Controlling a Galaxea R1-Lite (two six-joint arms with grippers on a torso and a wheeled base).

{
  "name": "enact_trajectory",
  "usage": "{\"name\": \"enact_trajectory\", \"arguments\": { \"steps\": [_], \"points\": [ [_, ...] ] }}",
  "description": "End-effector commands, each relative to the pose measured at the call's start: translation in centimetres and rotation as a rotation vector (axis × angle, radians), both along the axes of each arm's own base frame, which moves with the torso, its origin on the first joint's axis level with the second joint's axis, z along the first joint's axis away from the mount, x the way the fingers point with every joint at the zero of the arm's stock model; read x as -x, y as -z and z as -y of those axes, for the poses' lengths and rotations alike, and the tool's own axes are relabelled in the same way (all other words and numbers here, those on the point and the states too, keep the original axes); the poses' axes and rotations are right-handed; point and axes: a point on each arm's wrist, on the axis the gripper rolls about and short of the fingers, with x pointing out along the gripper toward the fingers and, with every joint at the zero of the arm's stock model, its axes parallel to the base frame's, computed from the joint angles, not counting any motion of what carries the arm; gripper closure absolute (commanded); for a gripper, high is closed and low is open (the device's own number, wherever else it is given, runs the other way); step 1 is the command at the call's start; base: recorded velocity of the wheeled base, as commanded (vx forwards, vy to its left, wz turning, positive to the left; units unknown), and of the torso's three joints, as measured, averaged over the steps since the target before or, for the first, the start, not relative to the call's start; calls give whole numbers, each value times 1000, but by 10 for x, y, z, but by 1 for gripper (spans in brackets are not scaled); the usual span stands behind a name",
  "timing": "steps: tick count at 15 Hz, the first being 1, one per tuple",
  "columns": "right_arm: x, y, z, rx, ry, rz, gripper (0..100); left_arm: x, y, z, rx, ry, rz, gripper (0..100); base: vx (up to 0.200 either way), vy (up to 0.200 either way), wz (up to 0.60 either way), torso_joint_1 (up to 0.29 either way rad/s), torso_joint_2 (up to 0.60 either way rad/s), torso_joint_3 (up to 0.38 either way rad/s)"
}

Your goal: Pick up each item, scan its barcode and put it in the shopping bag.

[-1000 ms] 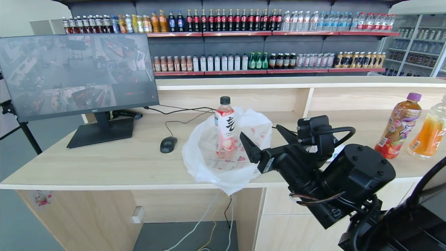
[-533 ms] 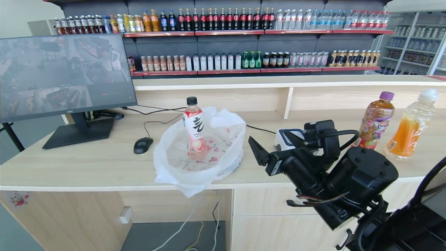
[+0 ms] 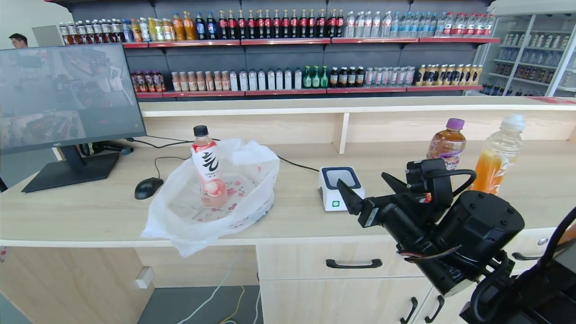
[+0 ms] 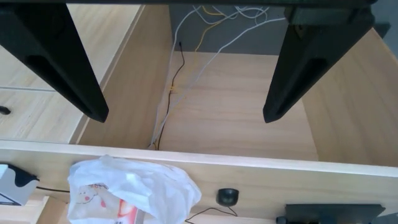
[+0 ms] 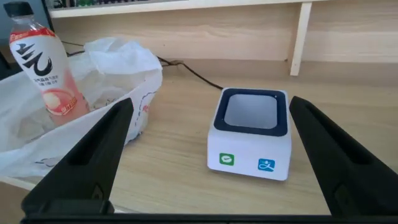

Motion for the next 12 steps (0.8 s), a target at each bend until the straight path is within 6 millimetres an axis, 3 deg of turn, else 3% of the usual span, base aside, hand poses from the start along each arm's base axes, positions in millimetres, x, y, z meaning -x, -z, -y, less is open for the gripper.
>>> {"name": "enact_trajectory", "arguments": {
  "steps": [1,12],
  "points": [
    [0,3,1,7,1,-8,0,0,0,0,1,0,1,0,0,-200,0,7,2,2],
    [5,12,2,32,-5,-43,0,0,0,0,-1,-2,1,0,0,-200,0,3,2,3]
  ]
}}
